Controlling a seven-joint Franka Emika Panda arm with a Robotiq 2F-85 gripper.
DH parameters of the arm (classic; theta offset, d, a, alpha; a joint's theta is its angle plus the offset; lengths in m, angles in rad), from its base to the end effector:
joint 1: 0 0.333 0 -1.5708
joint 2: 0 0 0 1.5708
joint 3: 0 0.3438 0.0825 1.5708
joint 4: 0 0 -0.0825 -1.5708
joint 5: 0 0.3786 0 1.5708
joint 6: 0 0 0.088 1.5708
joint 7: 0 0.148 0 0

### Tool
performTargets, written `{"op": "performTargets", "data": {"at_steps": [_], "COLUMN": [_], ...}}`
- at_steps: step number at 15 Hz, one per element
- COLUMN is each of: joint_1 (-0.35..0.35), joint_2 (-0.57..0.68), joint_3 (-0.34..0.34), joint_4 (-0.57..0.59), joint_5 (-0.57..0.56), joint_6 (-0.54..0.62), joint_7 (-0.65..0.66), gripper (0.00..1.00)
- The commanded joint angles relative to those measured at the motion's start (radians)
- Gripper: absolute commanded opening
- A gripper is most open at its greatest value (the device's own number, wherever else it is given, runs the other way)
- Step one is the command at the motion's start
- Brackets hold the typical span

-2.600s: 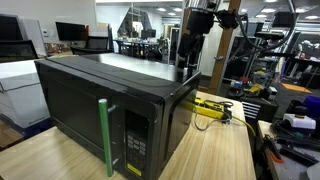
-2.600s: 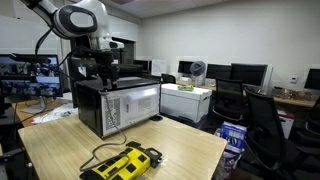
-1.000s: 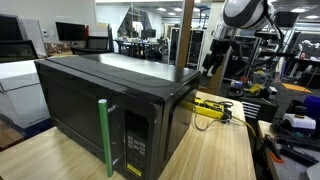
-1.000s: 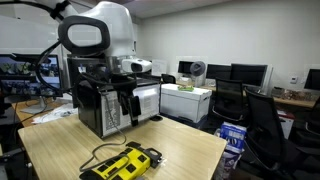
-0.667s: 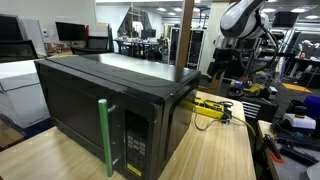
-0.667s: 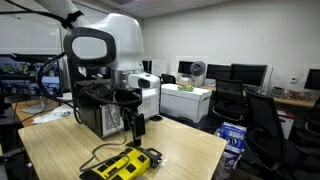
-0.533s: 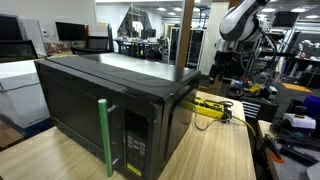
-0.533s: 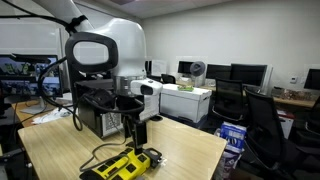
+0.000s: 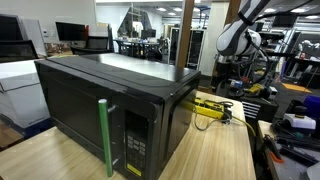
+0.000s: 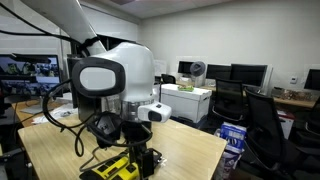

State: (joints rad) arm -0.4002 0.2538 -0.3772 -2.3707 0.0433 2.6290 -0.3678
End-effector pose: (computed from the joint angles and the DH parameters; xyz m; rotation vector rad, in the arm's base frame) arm 0.3641 -0.3655 0.2185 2.9967 -0.6624 -0.0282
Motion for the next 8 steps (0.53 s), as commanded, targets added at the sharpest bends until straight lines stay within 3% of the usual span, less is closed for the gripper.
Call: {"op": "performTargets", "data": {"at_steps": [1,8], "joint_1": [-0.039,-0.057], "joint_2": [0.097,0.222], "joint_3": [0.033,0.091], "joint_4": [0.053,0.123], "joint_5": [-0.008,-0.027], "joint_6": [0.06,0.074], "joint_7": [-0.011,-0.001], "gripper": [1.0,1.0]}}
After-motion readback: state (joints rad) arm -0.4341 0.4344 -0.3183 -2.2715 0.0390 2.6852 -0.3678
